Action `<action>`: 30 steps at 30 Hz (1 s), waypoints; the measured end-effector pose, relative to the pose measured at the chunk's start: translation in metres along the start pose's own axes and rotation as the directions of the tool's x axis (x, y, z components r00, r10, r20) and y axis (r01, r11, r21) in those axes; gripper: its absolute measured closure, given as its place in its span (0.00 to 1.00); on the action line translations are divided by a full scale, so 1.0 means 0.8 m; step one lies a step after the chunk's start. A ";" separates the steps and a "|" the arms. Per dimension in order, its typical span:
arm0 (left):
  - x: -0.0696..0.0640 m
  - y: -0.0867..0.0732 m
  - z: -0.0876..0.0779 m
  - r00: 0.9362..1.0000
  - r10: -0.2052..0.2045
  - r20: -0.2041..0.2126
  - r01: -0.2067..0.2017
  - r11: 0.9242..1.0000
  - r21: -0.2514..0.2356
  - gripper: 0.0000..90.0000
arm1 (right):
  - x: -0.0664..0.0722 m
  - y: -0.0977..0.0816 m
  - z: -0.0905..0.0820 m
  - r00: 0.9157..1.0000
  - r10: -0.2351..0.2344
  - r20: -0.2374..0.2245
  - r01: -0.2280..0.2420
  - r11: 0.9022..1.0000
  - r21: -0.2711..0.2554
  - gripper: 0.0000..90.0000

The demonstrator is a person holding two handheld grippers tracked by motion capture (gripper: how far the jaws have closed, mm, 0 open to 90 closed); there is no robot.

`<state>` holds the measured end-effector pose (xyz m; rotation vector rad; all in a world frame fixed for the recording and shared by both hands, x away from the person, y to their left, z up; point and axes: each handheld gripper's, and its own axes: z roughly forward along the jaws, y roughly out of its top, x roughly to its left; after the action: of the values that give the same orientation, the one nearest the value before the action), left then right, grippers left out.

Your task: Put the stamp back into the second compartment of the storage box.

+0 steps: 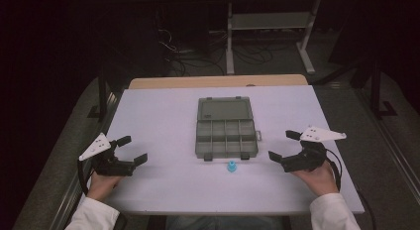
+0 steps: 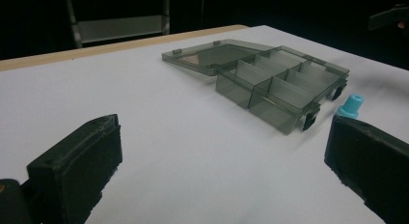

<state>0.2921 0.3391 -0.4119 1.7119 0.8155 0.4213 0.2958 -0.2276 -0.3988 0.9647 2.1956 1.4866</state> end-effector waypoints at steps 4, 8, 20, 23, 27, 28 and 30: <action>0.000 0.000 0.000 1.000 0.011 0.003 -0.011 1.000 0.008 0.00 | 0.003 0.007 0.005 1.000 -0.003 -0.017 0.003 1.000 0.008 0.00; 0.000 0.000 0.000 1.000 0.016 0.004 -0.016 1.000 0.012 0.00 | 0.008 0.012 0.014 0.999 -0.016 -0.033 0.016 1.000 0.014 0.00; -0.001 0.001 0.000 1.000 0.014 0.014 -0.014 1.000 0.017 0.00 | 0.023 0.023 0.031 0.996 -0.044 -0.084 0.047 0.998 0.044 0.00; -0.002 0.001 0.001 1.000 0.015 0.014 -0.015 1.000 0.009 0.00 | 0.025 0.025 0.035 0.994 -0.055 -0.096 0.060 0.997 0.050 0.00; -0.002 0.001 0.000 1.000 0.022 0.009 -0.022 1.000 0.012 0.00 | 0.029 0.028 0.041 0.992 -0.059 -0.109 0.065 0.996 0.059 0.00; -0.002 0.001 0.000 1.000 0.024 0.008 -0.024 1.000 0.013 0.00 | 0.031 0.028 0.043 0.992 -0.058 -0.113 0.065 0.996 0.064 0.00; -0.002 0.002 0.000 1.000 0.028 0.007 -0.028 1.000 0.014 0.00 | 0.032 0.028 0.046 0.991 -0.064 -0.118 0.073 0.995 0.072 0.00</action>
<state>0.2914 0.3377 -0.4105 1.7388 0.7915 0.4293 0.3070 -0.1792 -0.3908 0.8364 2.3581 1.4707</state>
